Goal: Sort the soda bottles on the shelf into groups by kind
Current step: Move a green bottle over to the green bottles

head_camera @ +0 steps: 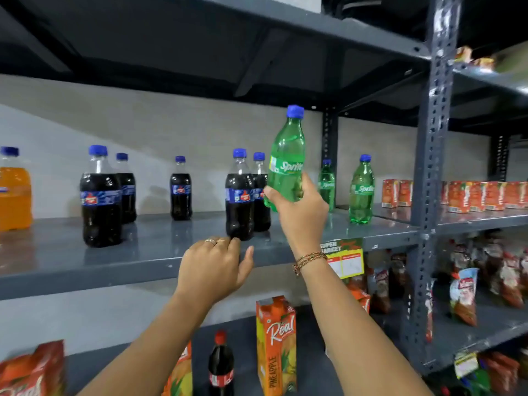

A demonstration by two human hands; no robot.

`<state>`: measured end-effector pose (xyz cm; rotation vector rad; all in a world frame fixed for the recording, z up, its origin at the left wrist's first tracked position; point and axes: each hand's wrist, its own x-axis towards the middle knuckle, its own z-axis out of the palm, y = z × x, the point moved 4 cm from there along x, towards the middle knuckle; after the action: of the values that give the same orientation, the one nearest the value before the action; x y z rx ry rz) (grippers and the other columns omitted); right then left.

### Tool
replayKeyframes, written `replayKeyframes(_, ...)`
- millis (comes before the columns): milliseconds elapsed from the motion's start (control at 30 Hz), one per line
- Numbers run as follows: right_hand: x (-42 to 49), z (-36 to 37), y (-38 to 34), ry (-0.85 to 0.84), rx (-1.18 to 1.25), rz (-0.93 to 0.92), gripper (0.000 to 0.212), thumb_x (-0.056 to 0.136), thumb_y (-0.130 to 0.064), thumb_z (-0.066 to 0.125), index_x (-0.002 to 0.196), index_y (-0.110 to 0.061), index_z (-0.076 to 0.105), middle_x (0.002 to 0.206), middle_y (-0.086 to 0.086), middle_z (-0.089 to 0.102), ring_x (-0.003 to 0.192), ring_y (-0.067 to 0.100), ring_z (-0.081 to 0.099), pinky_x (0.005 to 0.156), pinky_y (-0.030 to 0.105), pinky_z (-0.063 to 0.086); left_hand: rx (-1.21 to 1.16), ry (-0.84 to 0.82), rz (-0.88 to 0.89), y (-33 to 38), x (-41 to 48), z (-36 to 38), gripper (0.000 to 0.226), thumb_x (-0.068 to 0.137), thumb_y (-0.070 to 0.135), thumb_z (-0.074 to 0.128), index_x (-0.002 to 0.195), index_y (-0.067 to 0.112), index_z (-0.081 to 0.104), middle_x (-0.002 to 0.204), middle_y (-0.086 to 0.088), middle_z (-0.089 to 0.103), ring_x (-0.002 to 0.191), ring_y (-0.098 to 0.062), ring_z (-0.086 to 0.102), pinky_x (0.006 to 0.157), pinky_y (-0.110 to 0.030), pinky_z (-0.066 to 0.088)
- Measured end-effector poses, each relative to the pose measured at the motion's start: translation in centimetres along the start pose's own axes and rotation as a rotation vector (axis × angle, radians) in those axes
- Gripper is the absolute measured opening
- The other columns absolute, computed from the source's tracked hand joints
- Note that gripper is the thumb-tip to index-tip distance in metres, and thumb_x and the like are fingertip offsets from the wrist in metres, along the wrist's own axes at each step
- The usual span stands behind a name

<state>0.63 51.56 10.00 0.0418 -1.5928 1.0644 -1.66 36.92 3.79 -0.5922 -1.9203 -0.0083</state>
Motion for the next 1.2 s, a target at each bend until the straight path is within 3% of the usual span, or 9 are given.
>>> replayKeyframes(100,2.1,-1.7,2.8,0.0,-0.168,0.078,0.037,0.066,-0.032,0.075,0.098,-0.02,0.059,0.082,-0.004,0.067,0.08,0.019,0.062,0.081,0.035,0.05,-0.008,0.028,-0.036,0.4,0.7,0.3,0.046,0.085,0.035,0.041,0.048,0.013,0.056,0.043,-0.005,0.057,0.038,-0.025,0.055,0.036,-0.024,0.035)
replayKeyframes(233,4.2,-2.6,6.7,-0.064,-0.38,0.255,0.056,0.069,-0.026,0.077,0.113,-0.002,0.05,0.102,0.017,0.065,0.101,0.035,0.058,0.083,0.04,0.046,0.002,0.047,-0.039,0.4,0.8,0.3,0.048,0.086,0.034,0.041,0.045,0.012,0.053,0.04,-0.005,0.054,0.035,-0.025,0.052,0.035,-0.022,0.031)
replayKeyframes(367,5.4,-2.2,9.2,-0.15,-0.443,0.347,0.047,0.07,-0.024,0.077,0.101,-0.001,0.051,0.102,0.017,0.064,0.097,0.033,0.058,0.066,0.029,0.039,0.038,0.055,-0.021,0.0,0.5,0.6,0.049,0.087,0.034,0.041,0.046,0.011,0.055,0.04,-0.004,0.054,0.034,-0.025,0.05,0.037,-0.021,0.03)
replayKeyframes(500,6.2,-1.4,10.2,-0.185,-0.457,0.386,0.044,0.072,-0.021,0.076,0.101,0.0,0.051,0.104,0.018,0.064,0.097,0.034,0.059,0.072,0.034,0.047,0.066,0.063,-0.034,-0.3,0.3,0.6,0.049,0.086,0.034,0.041,0.046,0.009,0.054,0.038,-0.005,0.052,0.032,-0.025,0.048,0.039,-0.02,0.027)
replayKeyframes(700,6.9,-1.7,11.2,-0.173,-0.424,0.407,0.044,0.071,-0.018,0.077,0.101,0.002,0.052,0.101,0.019,0.064,0.087,0.031,0.059,0.06,0.028,0.039,0.112,0.074,-0.022,-0.1,0.3,1.1,0.049,0.088,0.033,0.04,0.048,0.008,0.055,0.04,-0.007,0.054,0.033,-0.026,0.049,0.039,-0.022,0.028)
replayKeyframes(800,6.8,-1.8,11.5,-0.176,-0.397,0.424,0.044,0.07,-0.019,0.078,0.099,0.002,0.052,0.1,0.019,0.064,0.077,0.027,0.053,0.06,0.029,0.041,0.101,0.055,-0.021,-0.2,0.2,1.1,0.05,0.088,0.033,0.039,0.05,0.008,0.058,0.042,-0.007,0.057,0.035,-0.026,0.051,0.039,-0.023,0.032)
replayKeyframes(900,6.9,-1.9,11.7,-0.19,-0.382,0.443,0.046,0.069,-0.021,0.079,0.098,0.002,0.052,0.1,0.019,0.063,0.085,0.032,0.058,0.063,0.031,0.043,0.094,0.057,-0.022,-0.1,0.2,1.1,0.05,0.089,0.034,0.038,0.052,0.007,0.06,0.044,-0.008,0.058,0.035,-0.025,0.052,0.039,-0.024,0.034)
replayKeyframes(1067,6.9,-1.9,11.6,-0.199,-0.382,0.446,0.043,0.07,-0.02,0.077,0.098,0.001,0.051,0.1,0.018,0.063,0.074,0.025,0.049,0.06,0.03,0.04,0.088,0.057,-0.036,-0.1,0.3,1.1,0.052,0.09,0.034,0.036,0.051,0.008,0.059,0.042,-0.007,0.057,0.035,-0.025,0.051,0.04,-0.023,0.033)
replayKeyframes(1200,6.5,-2.0,11.2,-0.204,-0.382,0.467,0.049,0.07,-0.02,0.077,0.103,0.001,0.049,0.105,0.019,0.062,0.078,0.026,0.051,0.064,0.031,0.043,0.082,0.048,-0.044,-0.1,0.2,1.0,0.052,0.089,0.034,0.036,0.052,0.008,0.06,0.044,-0.007,0.058,0.036,-0.025,0.052,0.039,-0.023,0.035)
